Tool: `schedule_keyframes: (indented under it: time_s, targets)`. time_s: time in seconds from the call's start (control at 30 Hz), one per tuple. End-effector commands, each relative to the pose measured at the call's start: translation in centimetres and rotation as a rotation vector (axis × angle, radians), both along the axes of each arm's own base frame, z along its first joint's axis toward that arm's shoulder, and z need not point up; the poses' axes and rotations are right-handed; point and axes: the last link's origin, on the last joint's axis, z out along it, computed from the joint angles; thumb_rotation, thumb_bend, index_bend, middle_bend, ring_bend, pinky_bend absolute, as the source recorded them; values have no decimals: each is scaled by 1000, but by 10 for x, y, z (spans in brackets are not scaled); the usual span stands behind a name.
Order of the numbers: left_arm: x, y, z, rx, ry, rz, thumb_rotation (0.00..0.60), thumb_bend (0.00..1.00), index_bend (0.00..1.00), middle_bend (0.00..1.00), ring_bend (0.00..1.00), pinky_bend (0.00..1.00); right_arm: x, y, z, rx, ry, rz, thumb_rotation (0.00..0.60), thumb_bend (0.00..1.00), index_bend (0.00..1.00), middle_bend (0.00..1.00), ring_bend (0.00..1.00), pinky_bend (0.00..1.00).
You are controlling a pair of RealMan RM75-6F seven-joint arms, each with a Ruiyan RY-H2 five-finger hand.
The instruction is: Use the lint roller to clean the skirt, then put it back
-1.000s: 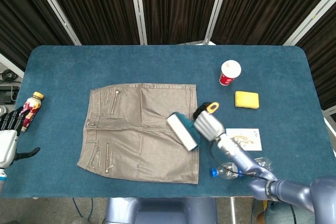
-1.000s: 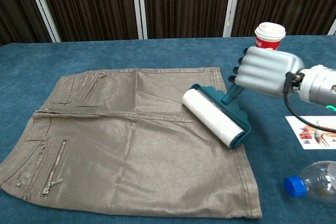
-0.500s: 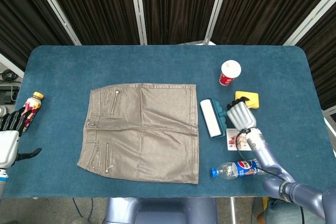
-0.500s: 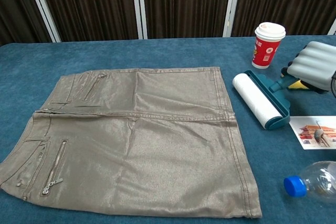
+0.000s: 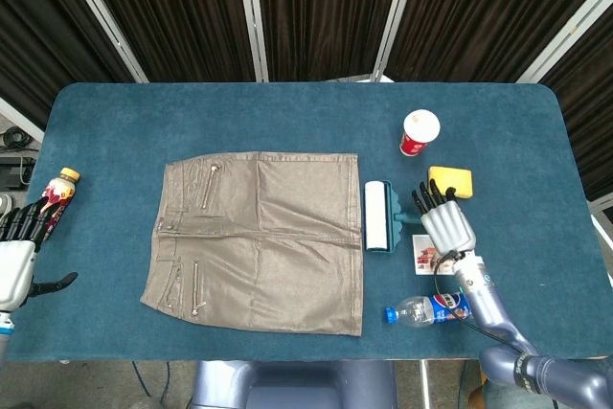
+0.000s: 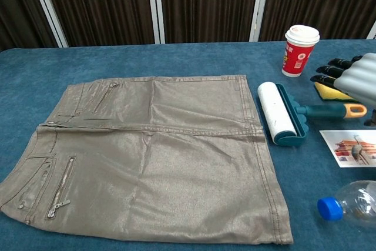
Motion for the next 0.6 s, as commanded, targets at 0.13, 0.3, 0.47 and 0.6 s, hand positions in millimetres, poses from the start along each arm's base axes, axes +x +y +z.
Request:
schedule_keyframes:
  time_s: [0.13,0.3,0.47,0.6]
  targets:
    - [3,-5,5,6,-18,-16,600,0,0,0,0,0,-2,35,43,-69,-168,-28,600,0,0,0,0,120]
    - [5,-9,8,10,-23,-39,600,0,0,0,0,0,-13,63,74,-110,-309,-43,600,0,0,0,0,0]
    - [8,-14,8,24,-9,-72,600,0,0,0,0,0,-24,88,89,-121,-466,-33,600,0,0,0,0,0]
    - [9,-15,6,35,-1,-93,600,0,0,0,0,0,-27,107,100,-147,-591,-14,600,0,0,0,0,0]
